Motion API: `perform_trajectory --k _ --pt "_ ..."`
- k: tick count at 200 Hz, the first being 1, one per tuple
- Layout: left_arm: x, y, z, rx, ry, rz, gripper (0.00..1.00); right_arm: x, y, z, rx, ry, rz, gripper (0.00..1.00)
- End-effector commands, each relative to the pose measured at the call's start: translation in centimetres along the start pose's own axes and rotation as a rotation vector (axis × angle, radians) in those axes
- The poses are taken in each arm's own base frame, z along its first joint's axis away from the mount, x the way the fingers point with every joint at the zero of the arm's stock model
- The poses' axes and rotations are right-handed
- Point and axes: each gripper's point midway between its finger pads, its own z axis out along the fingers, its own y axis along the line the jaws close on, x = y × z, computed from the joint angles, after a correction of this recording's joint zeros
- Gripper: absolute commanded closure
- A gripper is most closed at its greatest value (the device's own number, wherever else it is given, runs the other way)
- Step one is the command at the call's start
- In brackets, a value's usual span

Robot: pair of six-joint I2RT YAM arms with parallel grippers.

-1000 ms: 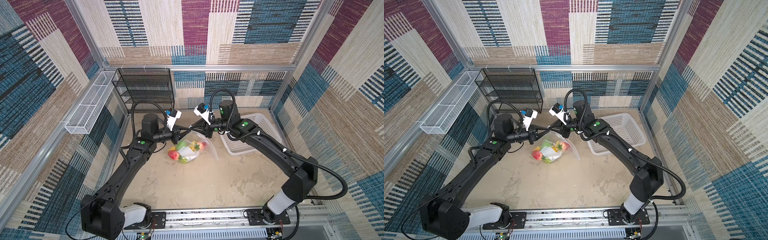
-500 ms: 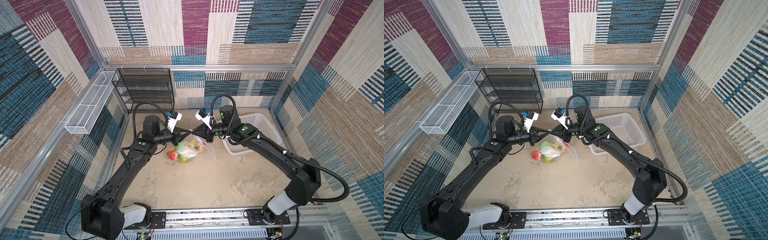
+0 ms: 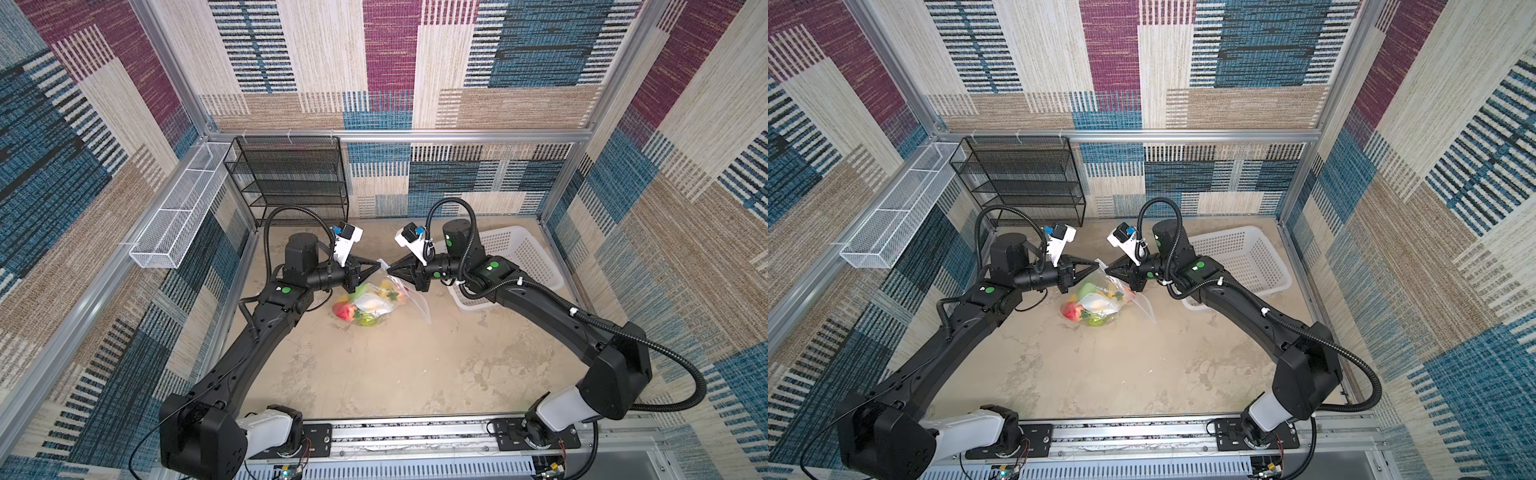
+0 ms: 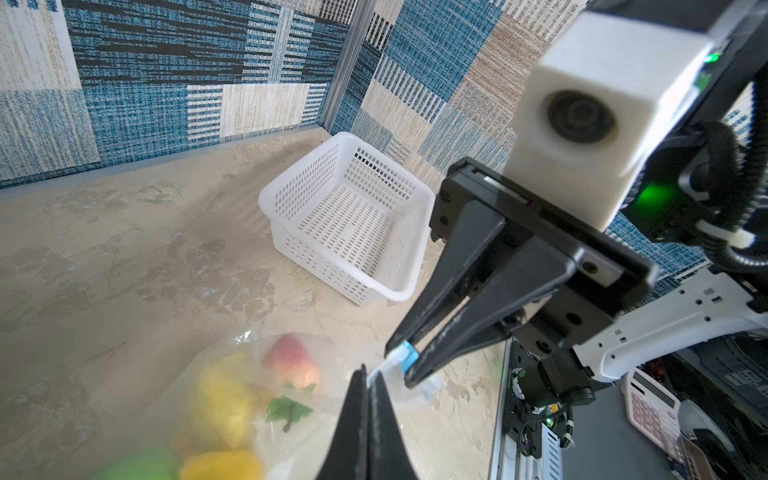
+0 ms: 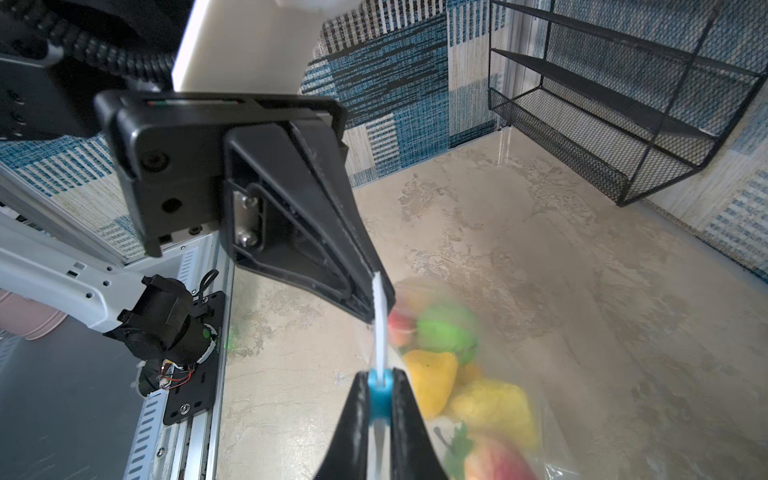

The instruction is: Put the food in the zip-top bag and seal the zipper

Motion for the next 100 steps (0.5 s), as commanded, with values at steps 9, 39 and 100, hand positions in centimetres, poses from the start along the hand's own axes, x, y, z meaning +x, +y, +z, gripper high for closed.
perform_trajectory --k 9,39,100 --pt "-2.2 1.2 -0.8 -0.075 -0.08 0.04 1.0 2.9 -0.6 -0.2 0.047 0.091 0.079 0.92" --pt "-2.5 2.3 -1.4 -0.114 -0.096 0.02 1.0 3.9 -0.6 -0.3 0.062 0.11 0.095 0.92" --pt "-3.5 5.2 -3.8 -0.243 -0.148 0.009 1.0 6.5 -0.9 -0.6 0.097 0.163 0.133 0.92"
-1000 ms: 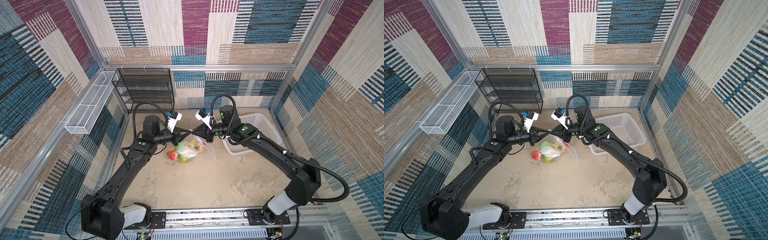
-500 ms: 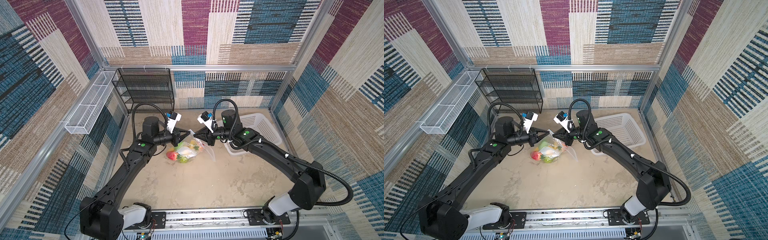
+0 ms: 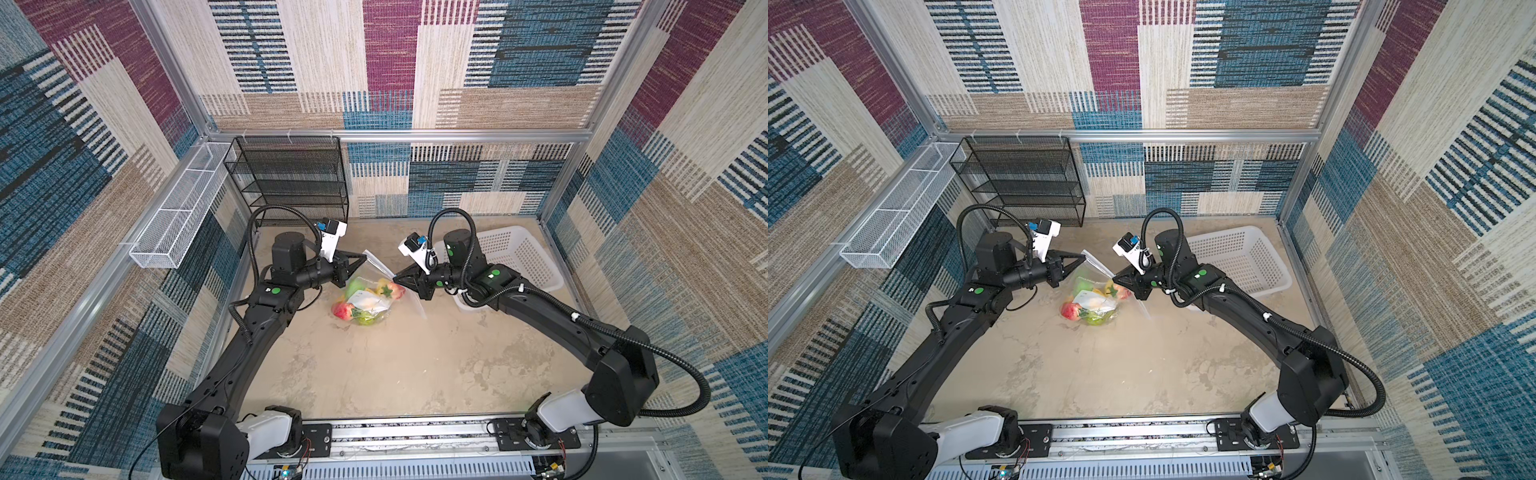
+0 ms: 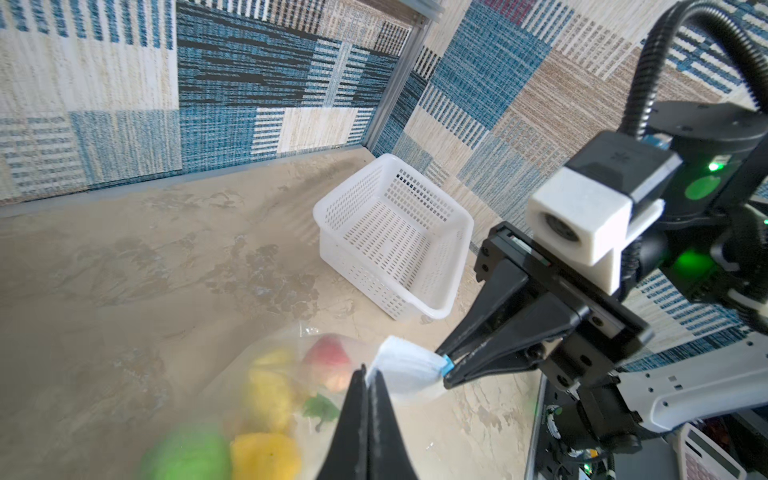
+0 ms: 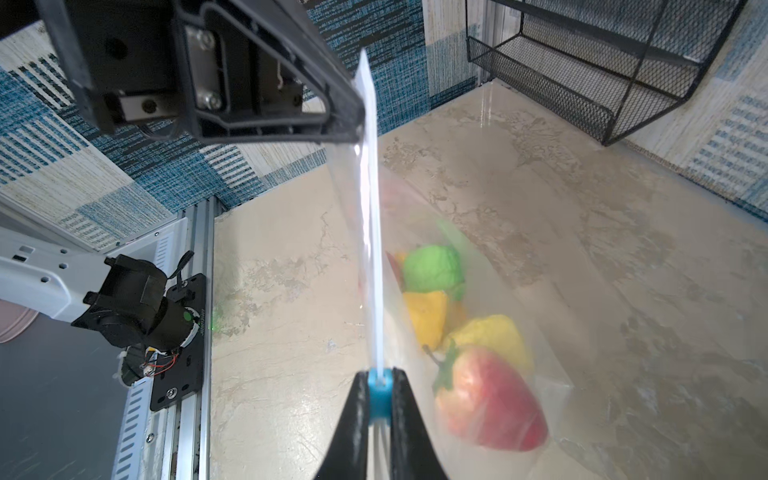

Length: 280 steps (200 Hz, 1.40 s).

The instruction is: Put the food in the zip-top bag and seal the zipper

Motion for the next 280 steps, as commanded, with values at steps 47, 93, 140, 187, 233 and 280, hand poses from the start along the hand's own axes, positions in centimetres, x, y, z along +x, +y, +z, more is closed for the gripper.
perform_trajectory --k 47,93,140,187,233,280 --pt "-2.5 3.6 -1.7 -0.142 -0.104 0.011 1.0 4.1 -0.4 -0.5 0.052 0.117 0.092 0.92" --pt "-2.5 4.7 -2.0 -0.173 -0.111 -0.007 1.0 5.9 -0.4 -0.9 0.069 0.147 0.117 0.92" --pt "-2.4 4.9 -1.9 -0.173 -0.109 -0.013 1.0 8.0 -0.2 -1.7 0.102 0.177 0.153 0.92" --pt "-2.4 4.8 -1.8 -0.164 -0.108 -0.018 1.0 9.2 -0.2 -2.6 0.136 0.188 0.17 0.92" --pt "-2.4 4.8 -1.9 -0.172 -0.11 -0.014 1.0 10.5 -0.1 -3.2 0.157 0.209 0.191 0.92" --pt "-2.3 5.5 -2.1 -0.217 -0.107 -0.019 1.0 10.9 0.1 -3.5 0.163 0.21 0.199 0.92"
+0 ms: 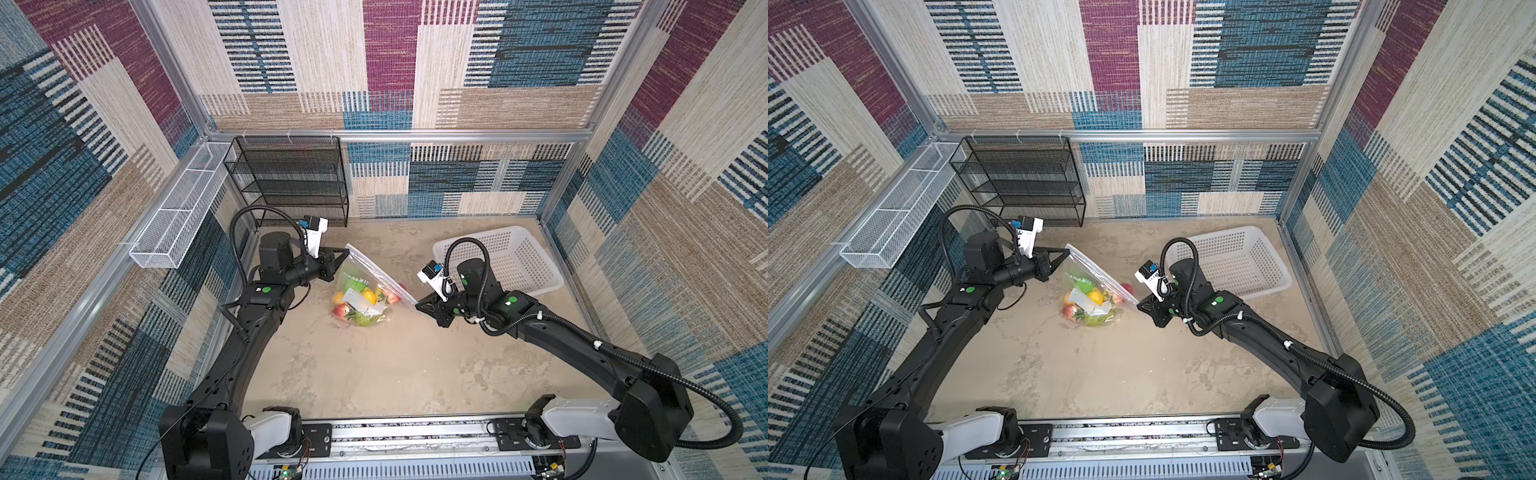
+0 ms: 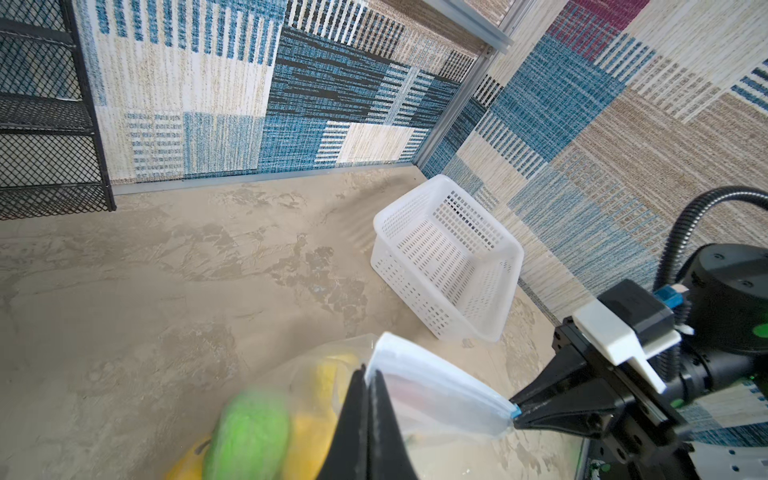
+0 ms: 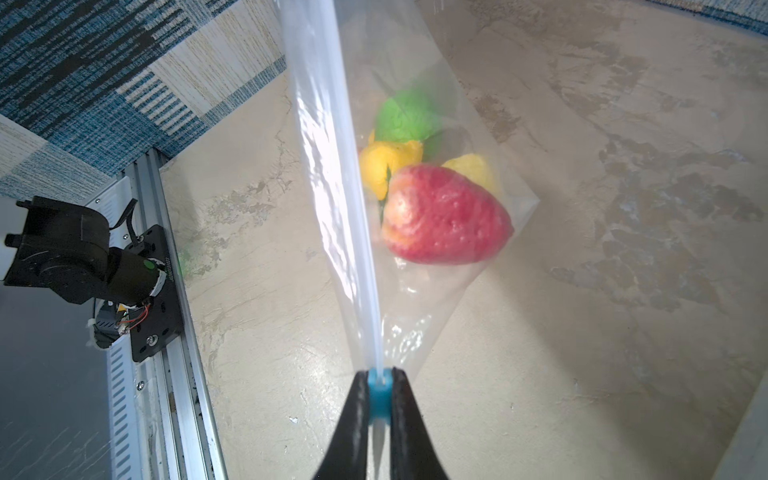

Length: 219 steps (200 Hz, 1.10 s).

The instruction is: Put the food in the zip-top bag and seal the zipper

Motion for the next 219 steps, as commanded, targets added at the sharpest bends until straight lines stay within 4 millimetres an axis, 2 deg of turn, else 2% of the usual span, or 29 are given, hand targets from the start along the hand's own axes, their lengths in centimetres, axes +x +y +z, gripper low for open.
perform_trajectory --k 1,92,108,122,128,147,168,187,202,219 --pt "-1.9 1.1 -0.4 -0.076 -0.073 0.039 1.0 2.0 -0.3 -0.2 0.021 0.073 0.048 0.92" --pt "-2.0 2.0 -0.6 -0.135 -0.074 0.035 1.0 2.7 -0.6 0.0 0.035 0.091 0.056 0.92" --pt "-2.0 2.0 -0.5 -0.128 -0.074 0.029 1.0 2.2 -0.5 -0.1 0.031 0.076 0.052 0.92" --pt "-2.0 1.6 -0.3 -0.098 -0.079 0.021 1.0 0.9 -0.2 -0.2 0.016 0.039 0.038 0.91" --pt "-2.1 1.6 -0.2 -0.091 -0.083 0.017 1.0 -0.1 0.0 -0.3 0.004 0.012 0.031 0.88" --pt "-1.9 0.6 0.2 -0.022 -0.073 0.005 1.0 -3.7 0.7 -0.7 -0.024 -0.094 0.008 0.59" --pt "-1.7 0.7 0.3 -0.02 -0.067 -0.004 1.0 -7.1 0.3 -1.3 0.006 -0.194 -0.018 0.39" --pt "-1.7 0.7 0.3 -0.022 -0.068 -0.003 1.0 -8.8 -0.9 -1.3 0.072 -0.239 -0.025 0.28" --pt "-1.7 0.7 0.4 -0.02 -0.065 -0.006 1.0 -9.4 -1.2 -0.9 0.079 -0.247 -0.027 0.26" --pt "-1.6 0.7 0.5 -0.015 -0.062 -0.01 1.0 -9.9 -0.6 -0.2 0.026 -0.241 -0.034 0.26"
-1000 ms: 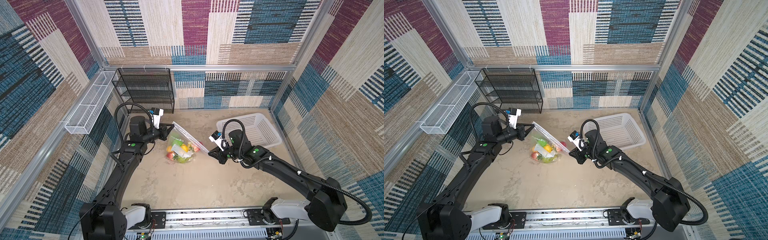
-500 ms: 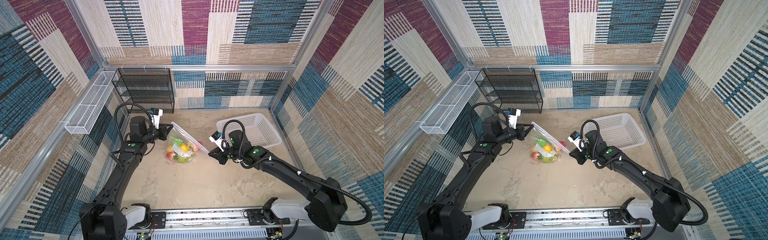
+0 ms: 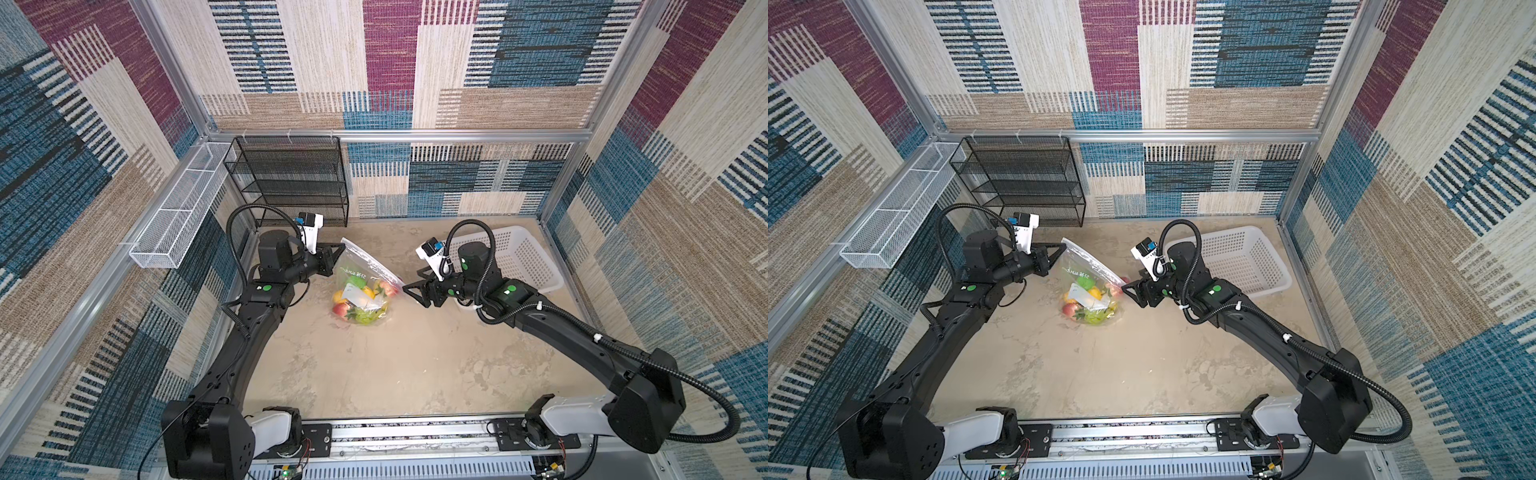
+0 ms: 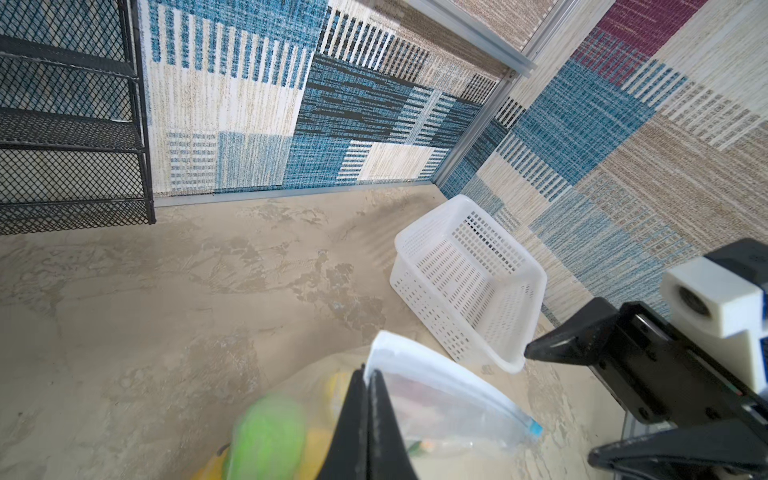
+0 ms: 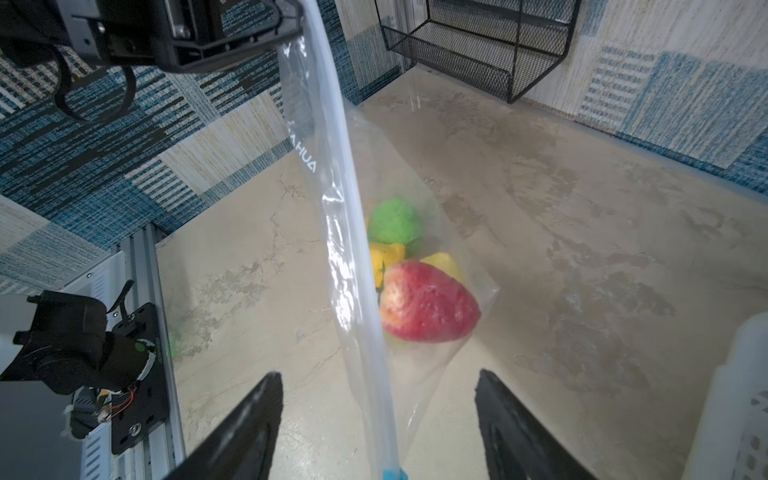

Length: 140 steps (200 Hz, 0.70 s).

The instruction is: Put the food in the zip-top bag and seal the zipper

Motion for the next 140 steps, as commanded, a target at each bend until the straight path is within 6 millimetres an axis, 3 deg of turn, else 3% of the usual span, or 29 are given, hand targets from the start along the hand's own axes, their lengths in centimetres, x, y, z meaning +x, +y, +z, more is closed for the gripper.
perform_trajectory --k 1,72,103,128,136,140 --pt "-0.7 -0.4 0.1 0.021 -0.022 0.001 1.0 -1.8 0.2 0.7 -0.024 -0.051 -0.004 0.26" --pt "-0.8 -0.5 0.2 0.028 -0.022 -0.005 1.0 -1.6 2.9 5.4 -0.234 0.027 0.01 0.53" --pt "-0.8 -0.5 0.1 0.028 -0.025 -0.003 1.0 -1.6 3.0 7.4 -0.246 0.062 0.01 0.78" --pt "-0.8 -0.4 0.0 0.02 -0.027 -0.008 1.0 -2.0 3.1 7.8 -0.255 0.068 0.012 1.0" --pt "-0.9 -0.2 -0.1 0.005 -0.032 -0.014 1.0 -2.3 3.2 7.8 -0.261 0.065 0.012 1.0" --pt "-1.0 0.0 -0.1 -0.006 -0.036 -0.018 0.95 -2.4 3.3 7.7 -0.265 0.064 0.011 1.0"
